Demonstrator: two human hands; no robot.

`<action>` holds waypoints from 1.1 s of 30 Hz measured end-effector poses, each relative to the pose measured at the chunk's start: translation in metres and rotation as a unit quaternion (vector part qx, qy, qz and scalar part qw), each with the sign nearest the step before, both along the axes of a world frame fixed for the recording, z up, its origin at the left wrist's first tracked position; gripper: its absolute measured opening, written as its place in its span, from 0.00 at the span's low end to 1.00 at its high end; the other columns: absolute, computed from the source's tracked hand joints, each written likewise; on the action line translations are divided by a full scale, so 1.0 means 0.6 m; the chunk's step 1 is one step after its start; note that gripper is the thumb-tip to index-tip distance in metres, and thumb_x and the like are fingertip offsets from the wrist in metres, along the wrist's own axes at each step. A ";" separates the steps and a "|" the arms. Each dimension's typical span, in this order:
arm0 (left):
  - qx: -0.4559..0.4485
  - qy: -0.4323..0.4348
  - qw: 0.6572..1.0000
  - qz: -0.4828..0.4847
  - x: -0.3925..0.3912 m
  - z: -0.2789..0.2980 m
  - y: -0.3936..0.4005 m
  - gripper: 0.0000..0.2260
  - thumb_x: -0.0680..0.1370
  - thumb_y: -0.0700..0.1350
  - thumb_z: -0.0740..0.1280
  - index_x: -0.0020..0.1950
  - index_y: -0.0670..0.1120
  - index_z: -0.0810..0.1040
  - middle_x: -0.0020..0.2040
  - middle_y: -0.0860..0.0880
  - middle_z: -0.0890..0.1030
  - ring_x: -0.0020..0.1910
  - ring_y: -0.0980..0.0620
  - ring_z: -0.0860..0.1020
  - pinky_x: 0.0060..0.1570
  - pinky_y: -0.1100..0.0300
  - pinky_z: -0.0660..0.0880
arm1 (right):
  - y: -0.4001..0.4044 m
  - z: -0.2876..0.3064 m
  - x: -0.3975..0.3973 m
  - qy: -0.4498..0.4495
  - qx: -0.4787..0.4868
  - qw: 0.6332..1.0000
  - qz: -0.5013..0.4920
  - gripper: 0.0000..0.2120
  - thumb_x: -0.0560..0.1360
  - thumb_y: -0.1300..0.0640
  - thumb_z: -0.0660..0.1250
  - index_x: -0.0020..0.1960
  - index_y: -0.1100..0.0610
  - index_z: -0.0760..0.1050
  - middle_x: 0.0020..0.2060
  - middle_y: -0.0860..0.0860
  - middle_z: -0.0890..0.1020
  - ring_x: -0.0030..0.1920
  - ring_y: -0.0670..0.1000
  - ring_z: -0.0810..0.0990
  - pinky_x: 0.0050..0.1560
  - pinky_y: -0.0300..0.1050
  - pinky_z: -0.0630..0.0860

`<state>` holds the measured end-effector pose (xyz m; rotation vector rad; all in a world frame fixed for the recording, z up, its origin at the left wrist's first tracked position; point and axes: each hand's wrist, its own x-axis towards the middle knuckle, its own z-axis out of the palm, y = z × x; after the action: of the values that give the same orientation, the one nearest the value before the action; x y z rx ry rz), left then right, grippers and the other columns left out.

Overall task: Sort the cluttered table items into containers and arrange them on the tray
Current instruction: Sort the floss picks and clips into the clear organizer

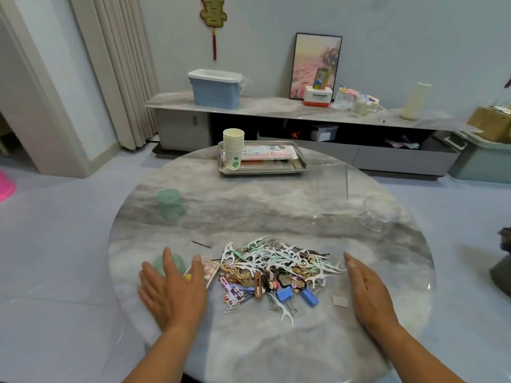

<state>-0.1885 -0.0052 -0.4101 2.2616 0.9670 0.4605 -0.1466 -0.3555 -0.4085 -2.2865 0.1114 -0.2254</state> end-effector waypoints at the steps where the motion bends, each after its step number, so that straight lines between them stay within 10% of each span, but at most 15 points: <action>1: -0.010 0.007 1.000 -0.008 0.007 -0.002 0.007 0.33 0.79 0.68 0.57 0.81 0.55 0.59 0.81 0.41 0.55 0.81 0.43 0.51 0.79 0.45 0.45 | 0.006 0.000 0.000 0.002 -0.003 1.000 0.007 0.26 0.82 0.37 0.50 0.74 0.44 0.73 0.71 0.43 0.75 0.72 0.48 0.70 0.71 0.48 0.65; 16: 0.006 -0.020 0.954 -0.300 0.045 -0.016 -0.037 0.28 0.82 0.69 0.48 0.78 0.59 0.62 0.78 0.59 0.64 0.77 0.57 0.60 0.80 0.52 0.51 | 0.088 -0.012 0.034 0.016 -0.062 0.993 0.098 0.20 0.86 0.47 0.52 0.73 0.44 0.73 0.73 0.41 0.73 0.74 0.40 0.65 0.78 0.52 0.58; 20: -0.045 -0.122 0.970 -0.204 0.065 -0.005 -0.018 0.26 0.82 0.64 0.52 0.76 0.52 0.67 0.76 0.51 0.69 0.75 0.51 0.65 0.73 0.55 0.60 | 0.088 -0.006 0.030 0.006 -0.010 0.997 0.079 0.25 0.81 0.40 0.50 0.73 0.43 0.73 0.71 0.40 0.74 0.70 0.36 0.66 0.77 0.51 0.61; 24: 0.013 0.015 0.993 -0.114 0.107 0.003 0.038 0.30 0.84 0.62 0.47 0.81 0.48 0.58 0.81 0.43 0.59 0.81 0.46 0.54 0.79 0.48 0.48 | 0.091 -0.003 0.027 -0.014 0.047 0.997 0.067 0.24 0.79 0.40 0.52 0.71 0.43 0.74 0.68 0.40 0.76 0.70 0.42 0.71 0.73 0.48 0.67; 33: -0.098 0.086 0.879 -0.459 0.141 0.039 -0.004 0.33 0.79 0.72 0.41 0.82 0.61 0.50 0.82 0.56 0.53 0.81 0.54 0.53 0.79 0.47 0.50 | 0.090 -0.003 0.028 -0.030 0.062 0.995 0.070 0.14 0.85 0.53 0.59 0.68 0.44 0.77 0.65 0.40 0.77 0.67 0.39 0.72 0.67 0.39 0.67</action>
<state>-0.1041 -0.0078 -0.3865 2.2838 -0.0679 -0.2519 -0.1299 -0.3013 -0.4102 -2.1518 -0.0657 -0.2083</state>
